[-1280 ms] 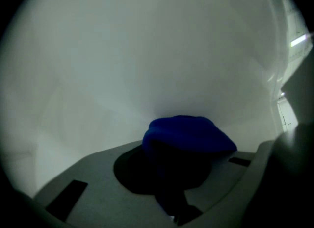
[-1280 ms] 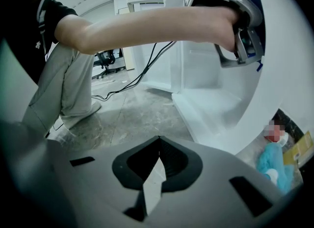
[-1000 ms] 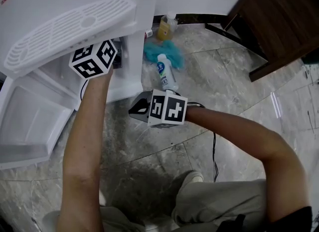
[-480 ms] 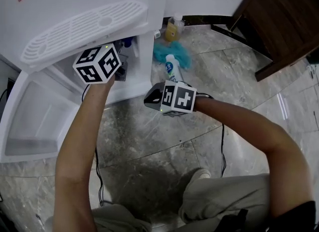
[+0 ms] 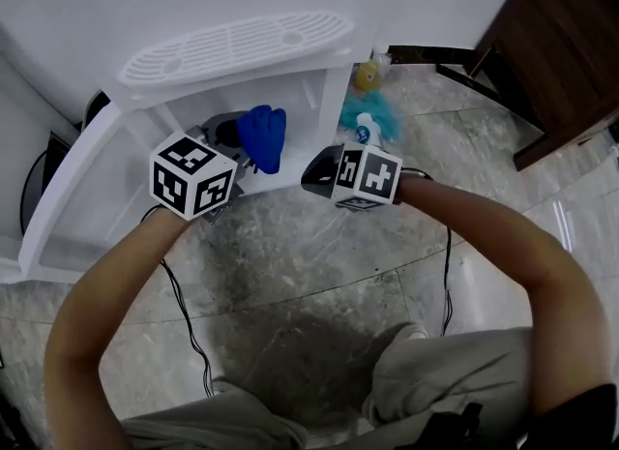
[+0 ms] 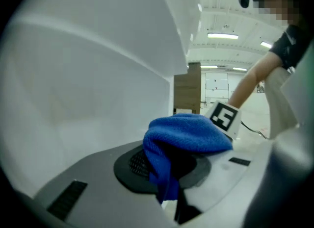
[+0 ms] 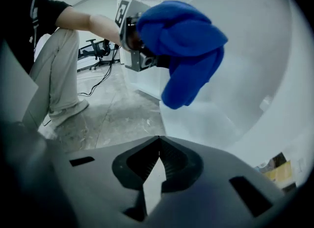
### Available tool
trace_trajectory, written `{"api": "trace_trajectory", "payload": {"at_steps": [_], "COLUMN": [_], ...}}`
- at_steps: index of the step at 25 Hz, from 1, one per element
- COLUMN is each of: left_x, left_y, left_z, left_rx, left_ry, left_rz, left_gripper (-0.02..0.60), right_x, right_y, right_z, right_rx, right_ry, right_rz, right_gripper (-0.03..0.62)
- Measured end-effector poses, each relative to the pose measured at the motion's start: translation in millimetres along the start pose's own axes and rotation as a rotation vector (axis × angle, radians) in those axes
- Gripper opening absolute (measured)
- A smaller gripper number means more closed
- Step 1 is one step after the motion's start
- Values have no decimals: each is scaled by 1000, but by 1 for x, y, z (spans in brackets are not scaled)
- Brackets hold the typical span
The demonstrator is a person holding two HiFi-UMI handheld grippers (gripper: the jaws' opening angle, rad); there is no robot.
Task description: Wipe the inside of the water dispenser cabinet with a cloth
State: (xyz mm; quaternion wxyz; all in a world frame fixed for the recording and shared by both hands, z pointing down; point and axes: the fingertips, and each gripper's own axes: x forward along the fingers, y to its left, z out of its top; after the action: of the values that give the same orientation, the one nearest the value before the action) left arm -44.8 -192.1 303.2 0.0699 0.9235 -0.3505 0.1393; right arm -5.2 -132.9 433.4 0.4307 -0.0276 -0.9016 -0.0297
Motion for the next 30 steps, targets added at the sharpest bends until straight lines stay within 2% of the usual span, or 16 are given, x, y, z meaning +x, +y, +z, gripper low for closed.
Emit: {"api": "trace_trajectory", "payload": {"at_steps": [2, 3, 5, 7, 10, 13, 14, 15, 16, 17, 21, 26, 30], "left_x": [-18, -27, -41, -48, -53, -58, -59, -59, -60, -61, -61, -54, -54], "left_y": [-16, -21, -21, -15, -10, -6, -3, -1, 0, 2, -1, -17, -18], "left_z": [-21, -34, -57, -74, -85, -90, -91, -92, -94, -96, -99, -93, -94], "left_rx": [14, -3, -54, -68, -35, 4, 9, 12, 17, 24, 70, 162, 182], "left_ry": [75, 96, 117, 143, 174, 197, 203, 209, 217, 226, 250, 237, 246], "left_rz": [-48, -58, -46, -21, 6, 31, 41, 53, 64, 75, 105, 49, 51], "left_gripper": [57, 57, 57, 57, 57, 57, 57, 57, 57, 57, 57, 57, 57], "right_x": [1, 1, 0, -1, -4, -10, -13, -16, -18, -20, -14, 2, 3], "right_y": [4, 6, 12, 14, 15, 13, 10, 6, 2, 0, 9, 21, 23], "right_z": [12, 19, 35, 47, 62, 89, 99, 109, 118, 126, 150, 151, 148], "right_rx": [-11, -16, -11, 23, 119, 212, 226, 240, 263, 294, 392, 393, 356], "right_ry": [-15, -28, -72, -109, -149, -231, -263, -296, -327, -357, -413, -379, -356], "right_rz": [6, 8, 13, 23, 54, 82, 76, 65, 56, 53, 109, 130, 136], "right_gripper": [-2, -2, -2, -2, -2, 0, 14, 133, 281, 306, 351, 367, 360]}}
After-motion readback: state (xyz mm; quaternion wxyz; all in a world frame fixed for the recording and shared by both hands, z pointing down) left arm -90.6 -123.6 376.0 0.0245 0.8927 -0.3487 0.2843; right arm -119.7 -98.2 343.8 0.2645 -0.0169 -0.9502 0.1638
